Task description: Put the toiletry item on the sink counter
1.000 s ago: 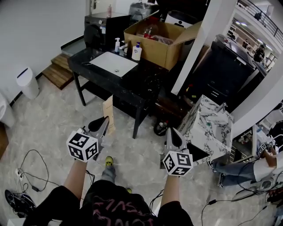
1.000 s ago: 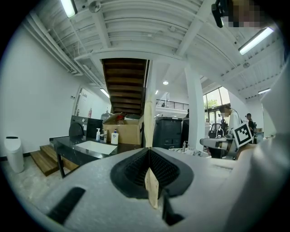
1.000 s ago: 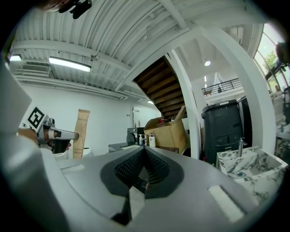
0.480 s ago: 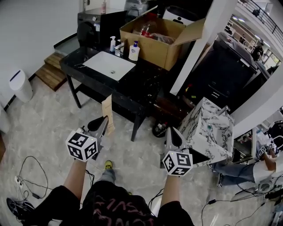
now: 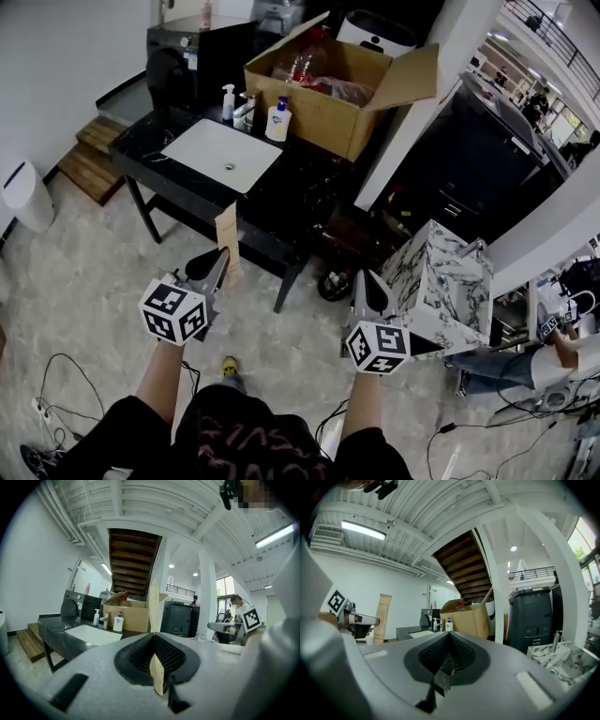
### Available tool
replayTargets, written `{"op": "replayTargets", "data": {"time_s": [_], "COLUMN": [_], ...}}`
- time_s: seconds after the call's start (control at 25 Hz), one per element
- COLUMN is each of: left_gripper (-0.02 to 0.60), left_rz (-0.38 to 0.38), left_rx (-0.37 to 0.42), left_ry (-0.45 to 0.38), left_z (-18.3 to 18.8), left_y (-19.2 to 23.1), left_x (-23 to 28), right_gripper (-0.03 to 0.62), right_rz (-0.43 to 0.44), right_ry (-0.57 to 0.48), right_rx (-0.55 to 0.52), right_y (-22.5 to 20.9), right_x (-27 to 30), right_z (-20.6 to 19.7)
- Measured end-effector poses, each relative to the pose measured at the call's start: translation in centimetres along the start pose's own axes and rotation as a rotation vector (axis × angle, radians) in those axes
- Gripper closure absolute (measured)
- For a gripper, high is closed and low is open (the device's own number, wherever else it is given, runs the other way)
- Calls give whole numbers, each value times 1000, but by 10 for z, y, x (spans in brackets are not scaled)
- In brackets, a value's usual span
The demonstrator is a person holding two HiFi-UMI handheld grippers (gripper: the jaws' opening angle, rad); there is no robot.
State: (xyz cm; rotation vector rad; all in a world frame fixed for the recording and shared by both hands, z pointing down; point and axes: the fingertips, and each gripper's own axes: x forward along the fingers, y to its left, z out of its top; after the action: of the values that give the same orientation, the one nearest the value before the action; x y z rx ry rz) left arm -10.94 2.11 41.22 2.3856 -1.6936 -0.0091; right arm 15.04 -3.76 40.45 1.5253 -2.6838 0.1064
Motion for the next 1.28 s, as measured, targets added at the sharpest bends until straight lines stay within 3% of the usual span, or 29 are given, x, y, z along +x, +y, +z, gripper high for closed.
{"op": "replayTargets", "data": {"time_s": [0.48, 0.88, 1.28], "left_gripper": [578, 578, 577], "left_rz": [-74, -124, -128], "left_rx": [-30, -44, -26], "left_ry": [5, 14, 18], "left_z": [9, 5, 15], "left_y": [62, 68, 93], "left_x": [26, 49, 78], "right_gripper": [585, 585, 585], "right_rz": [-83, -117, -134], "right_ry": [-5, 14, -4], "right_rx": [-20, -14, -26], "right_y": [25, 21, 15], "right_x": [57, 71, 107], "right_z": [9, 7, 6]}}
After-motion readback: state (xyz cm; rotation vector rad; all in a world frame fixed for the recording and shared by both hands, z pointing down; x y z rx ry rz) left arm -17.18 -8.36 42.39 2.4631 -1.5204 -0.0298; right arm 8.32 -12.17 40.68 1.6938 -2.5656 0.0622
